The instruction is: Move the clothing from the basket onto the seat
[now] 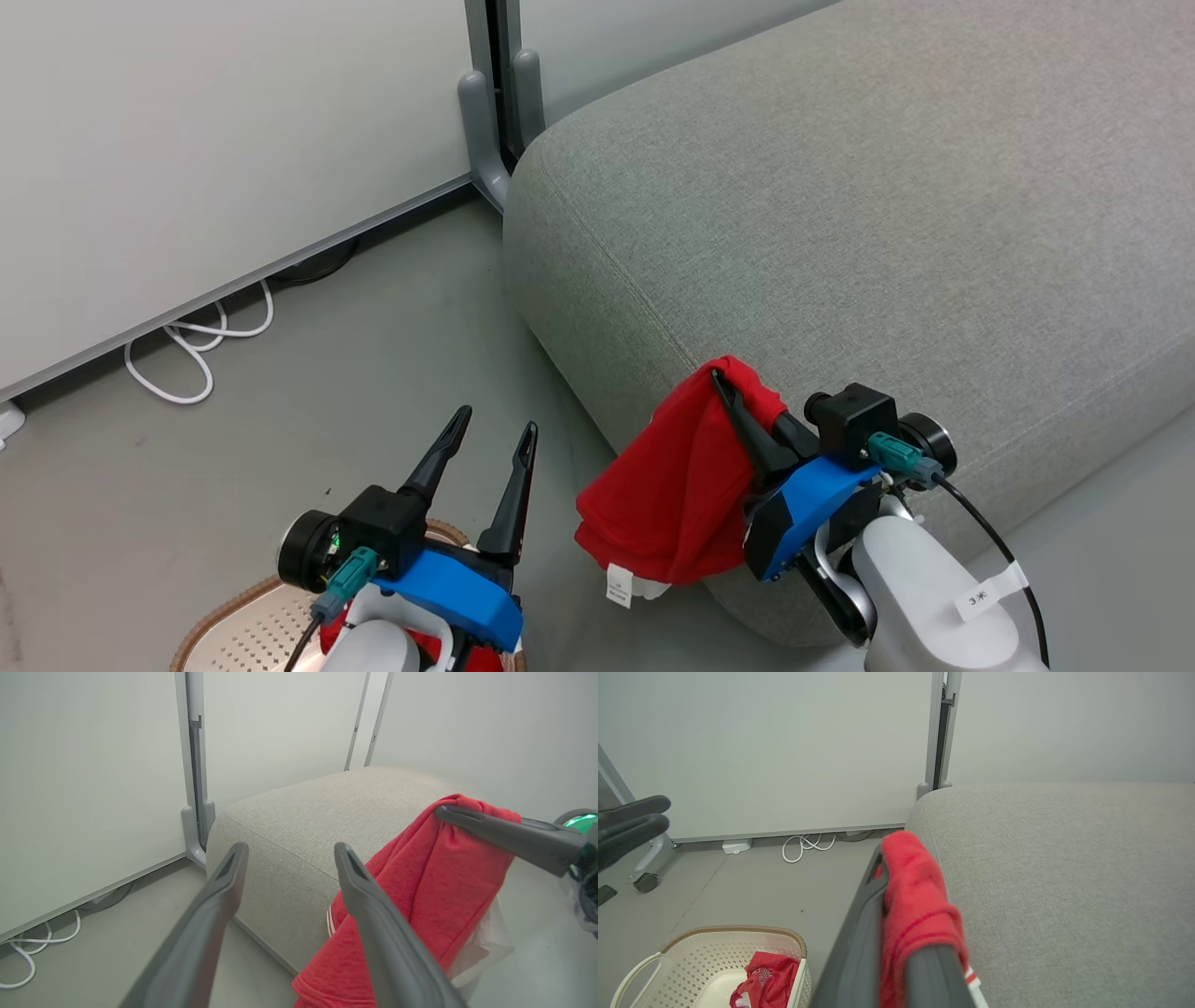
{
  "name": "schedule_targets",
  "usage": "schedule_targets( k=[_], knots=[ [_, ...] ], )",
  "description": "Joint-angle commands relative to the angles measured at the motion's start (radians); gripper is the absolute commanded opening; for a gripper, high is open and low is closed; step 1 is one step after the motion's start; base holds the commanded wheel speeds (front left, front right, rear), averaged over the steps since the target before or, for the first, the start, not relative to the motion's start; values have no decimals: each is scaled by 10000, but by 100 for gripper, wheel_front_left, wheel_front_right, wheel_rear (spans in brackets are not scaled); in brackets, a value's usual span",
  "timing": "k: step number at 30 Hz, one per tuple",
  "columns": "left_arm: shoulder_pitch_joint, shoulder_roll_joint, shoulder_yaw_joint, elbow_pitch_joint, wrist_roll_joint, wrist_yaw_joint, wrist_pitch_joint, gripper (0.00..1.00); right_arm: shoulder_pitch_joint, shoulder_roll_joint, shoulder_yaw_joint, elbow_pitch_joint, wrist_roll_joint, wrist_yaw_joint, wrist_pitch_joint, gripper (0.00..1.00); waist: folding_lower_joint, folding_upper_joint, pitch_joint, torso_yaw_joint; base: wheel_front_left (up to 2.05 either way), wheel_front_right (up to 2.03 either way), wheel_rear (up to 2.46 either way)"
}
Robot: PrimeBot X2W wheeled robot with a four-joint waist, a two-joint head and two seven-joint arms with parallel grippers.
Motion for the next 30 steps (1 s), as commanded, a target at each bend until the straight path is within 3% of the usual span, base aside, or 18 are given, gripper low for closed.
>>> schedule_targets(
  k=[1,17,24,30],
  knots=[
    [-175,31,52,21,52,-43,-29,100,52,-14,-19,-54,-50,5,-73,0,0,0,9,14,0,0,0],
    [-339,165,-70,-124,200,-76,-30,100,-575,-11,-823,-127,-318,5,-58,0,0,0,487,399,0,0,0],
    [-871,468,-344,-590,409,-61,-29,100,-2160,-144,-2537,-540,-1580,5,86,0,0,0,1704,840,0,0,0],
    [-1369,864,-527,-1291,600,-63,-30,100,-3827,-948,-4161,-1353,-2497,3,452,0,0,0,3182,1183,0,0,0]
  ],
)
